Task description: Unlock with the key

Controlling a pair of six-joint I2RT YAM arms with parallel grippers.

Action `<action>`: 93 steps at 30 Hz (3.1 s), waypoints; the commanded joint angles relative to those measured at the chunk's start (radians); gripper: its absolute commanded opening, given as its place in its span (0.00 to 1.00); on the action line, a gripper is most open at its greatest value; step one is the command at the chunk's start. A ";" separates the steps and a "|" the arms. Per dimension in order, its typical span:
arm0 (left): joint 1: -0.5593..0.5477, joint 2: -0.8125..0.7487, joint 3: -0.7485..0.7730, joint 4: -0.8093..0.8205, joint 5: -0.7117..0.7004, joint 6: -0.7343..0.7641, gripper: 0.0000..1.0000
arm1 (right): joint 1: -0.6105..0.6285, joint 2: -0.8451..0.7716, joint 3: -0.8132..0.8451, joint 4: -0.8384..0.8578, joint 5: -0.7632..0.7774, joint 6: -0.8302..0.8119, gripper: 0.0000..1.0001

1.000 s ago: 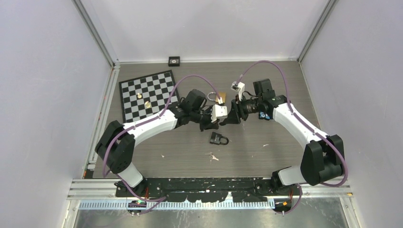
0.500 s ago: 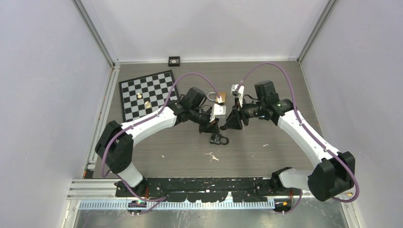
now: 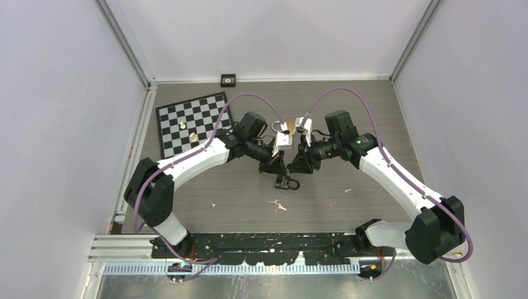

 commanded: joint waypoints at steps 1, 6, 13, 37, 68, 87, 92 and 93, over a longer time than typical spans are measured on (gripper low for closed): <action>0.005 -0.008 0.028 0.011 0.049 -0.005 0.00 | 0.005 -0.008 -0.003 0.072 0.011 0.021 0.36; 0.005 -0.002 0.032 0.010 0.057 -0.005 0.00 | 0.012 0.003 -0.002 0.112 0.008 0.049 0.33; 0.010 -0.001 0.035 0.012 0.059 -0.009 0.00 | 0.020 0.011 -0.001 0.099 0.004 0.040 0.23; 0.037 0.007 0.024 0.079 0.061 -0.085 0.30 | 0.005 0.011 0.004 0.112 0.011 0.085 0.00; -0.248 0.359 0.189 0.058 -0.700 0.169 1.00 | -0.508 -0.201 -0.059 0.156 0.113 0.369 0.01; -0.009 0.188 0.086 -0.007 -1.007 -0.038 0.96 | -0.525 -0.193 -0.063 0.174 0.066 0.390 0.01; 0.003 0.058 -0.024 -0.002 -0.927 0.023 0.99 | -0.525 -0.179 -0.062 0.179 0.047 0.394 0.00; 0.003 0.037 -0.036 -0.003 -0.870 0.044 1.00 | -0.525 -0.177 -0.063 0.180 0.044 0.395 0.00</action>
